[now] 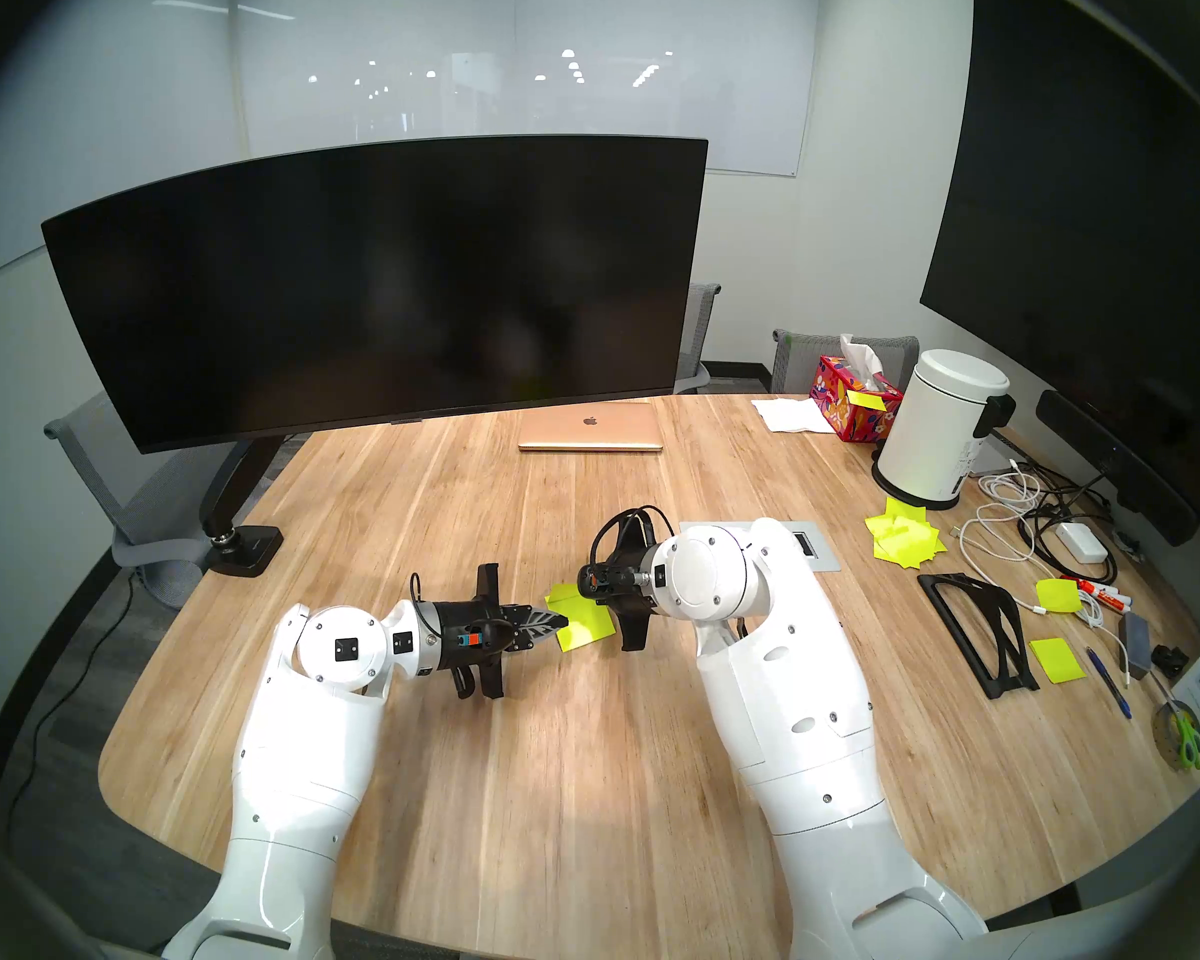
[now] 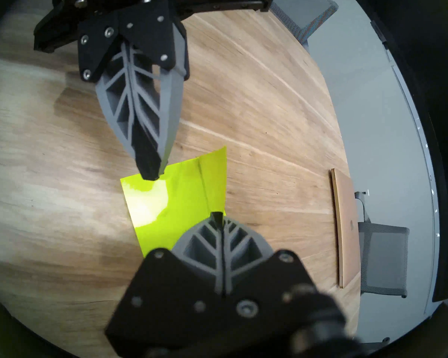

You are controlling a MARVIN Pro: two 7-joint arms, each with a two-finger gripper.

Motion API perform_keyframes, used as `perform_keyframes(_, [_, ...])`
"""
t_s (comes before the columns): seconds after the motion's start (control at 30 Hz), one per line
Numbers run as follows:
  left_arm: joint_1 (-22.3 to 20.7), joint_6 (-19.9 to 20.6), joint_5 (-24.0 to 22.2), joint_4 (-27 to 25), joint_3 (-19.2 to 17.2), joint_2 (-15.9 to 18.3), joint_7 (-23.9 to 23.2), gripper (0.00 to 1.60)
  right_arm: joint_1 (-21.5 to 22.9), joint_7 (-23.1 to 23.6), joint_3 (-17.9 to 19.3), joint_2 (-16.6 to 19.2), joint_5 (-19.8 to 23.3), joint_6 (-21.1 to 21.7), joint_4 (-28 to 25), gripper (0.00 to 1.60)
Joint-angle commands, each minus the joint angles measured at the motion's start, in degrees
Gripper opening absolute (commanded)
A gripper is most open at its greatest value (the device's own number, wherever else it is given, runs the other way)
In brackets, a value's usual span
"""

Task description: Peel one sticky note off the pad and stick it onto the monitor, then press it flat

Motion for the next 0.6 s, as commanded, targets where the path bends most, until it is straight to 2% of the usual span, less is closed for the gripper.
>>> perform_keyframes(0.0, [-0.9,0.1,0.6,-0.2,-0.2,-0.1,0.7,0.0,-0.2,3.3,-0.9,0.1,1.5,2.1,-6.1,0.0])
perform_keyframes(0.27, [-1.1,0.2,1.3,0.3,-0.3,-0.5,1.4,0.0,-3.5,7.2,-4.1,1.7,1.6,6.6,-11.9,0.0])
perform_keyframes(0.57, [-1.2,0.0,0.8,0.8,-0.5,-0.6,1.5,0.0,-2.8,9.4,-4.2,1.9,-0.1,7.4,-12.7,0.0])
